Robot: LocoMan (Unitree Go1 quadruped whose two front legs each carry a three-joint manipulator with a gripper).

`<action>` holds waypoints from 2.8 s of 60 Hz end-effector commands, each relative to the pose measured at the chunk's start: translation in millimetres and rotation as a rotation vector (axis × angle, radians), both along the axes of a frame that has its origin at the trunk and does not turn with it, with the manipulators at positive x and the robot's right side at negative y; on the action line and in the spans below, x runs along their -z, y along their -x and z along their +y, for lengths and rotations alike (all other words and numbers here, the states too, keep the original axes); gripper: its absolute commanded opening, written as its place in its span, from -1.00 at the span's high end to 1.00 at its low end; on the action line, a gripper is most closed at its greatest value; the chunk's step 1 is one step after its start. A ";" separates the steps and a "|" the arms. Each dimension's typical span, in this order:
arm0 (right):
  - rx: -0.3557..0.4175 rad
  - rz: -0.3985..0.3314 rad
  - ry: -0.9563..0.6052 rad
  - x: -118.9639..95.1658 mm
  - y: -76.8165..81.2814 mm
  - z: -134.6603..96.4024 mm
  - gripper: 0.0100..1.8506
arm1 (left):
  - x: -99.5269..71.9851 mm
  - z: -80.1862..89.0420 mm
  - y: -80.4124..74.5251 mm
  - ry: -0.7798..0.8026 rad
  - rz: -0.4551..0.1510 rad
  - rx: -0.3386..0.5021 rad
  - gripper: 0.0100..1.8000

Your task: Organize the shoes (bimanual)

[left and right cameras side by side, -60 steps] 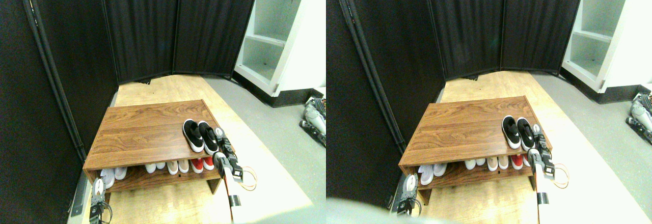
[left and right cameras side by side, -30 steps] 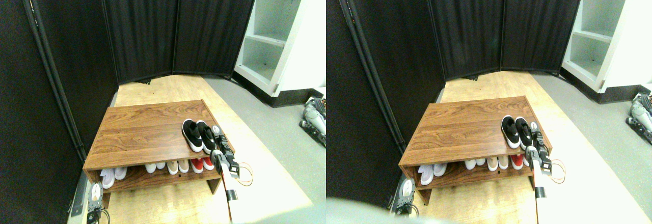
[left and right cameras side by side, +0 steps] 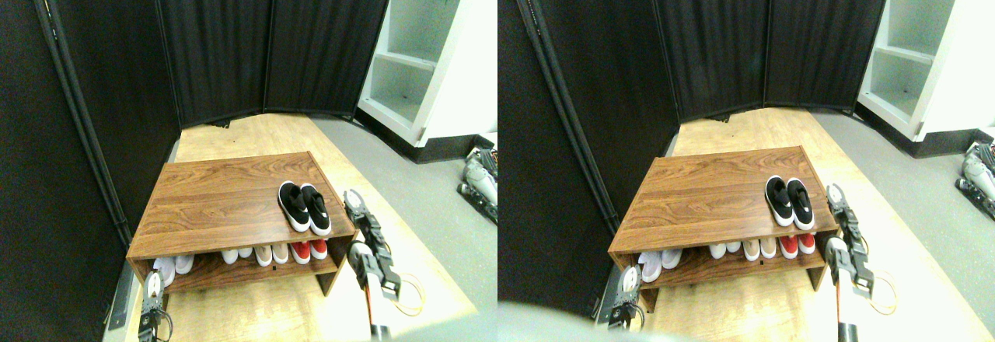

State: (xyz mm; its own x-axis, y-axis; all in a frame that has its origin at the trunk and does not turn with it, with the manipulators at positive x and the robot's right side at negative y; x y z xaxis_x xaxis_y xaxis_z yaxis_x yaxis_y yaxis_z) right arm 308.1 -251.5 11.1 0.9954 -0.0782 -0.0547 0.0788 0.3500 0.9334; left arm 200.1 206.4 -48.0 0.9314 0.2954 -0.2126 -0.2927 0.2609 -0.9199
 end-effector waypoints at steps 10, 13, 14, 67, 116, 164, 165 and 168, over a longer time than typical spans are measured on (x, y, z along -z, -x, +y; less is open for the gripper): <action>-0.011 -0.100 0.073 -32.8 49.4 6.6 1.00 | -8.0 -10.5 -22.1 -0.014 -0.007 0.029 1.00; -0.020 -0.106 0.083 -29.1 53.3 8.4 1.00 | -8.5 -11.5 -24.9 -0.014 -0.003 0.033 1.00; -0.018 -0.104 0.082 -28.1 54.6 9.2 1.00 | -8.6 -11.8 -25.9 -0.013 -0.004 0.037 1.00; -0.042 -0.023 -0.012 5.9 76.0 37.6 1.00 | -5.1 -5.5 -23.0 -0.004 0.008 0.034 1.00; -0.037 -0.003 -0.043 7.1 74.6 40.6 1.00 | -4.1 -3.7 -23.6 0.008 0.002 0.034 1.00; -0.198 0.245 -0.255 59.3 51.3 58.6 -0.71 | -2.2 -1.5 -22.9 -0.007 -0.008 -0.011 1.00; -0.198 0.245 -0.255 59.3 51.3 58.6 -0.71 | -2.2 -1.5 -22.9 -0.007 -0.008 -0.011 1.00; -0.180 0.254 -0.276 66.8 45.4 61.3 -0.67 | -2.9 -0.8 -21.4 0.002 -0.012 -0.024 1.00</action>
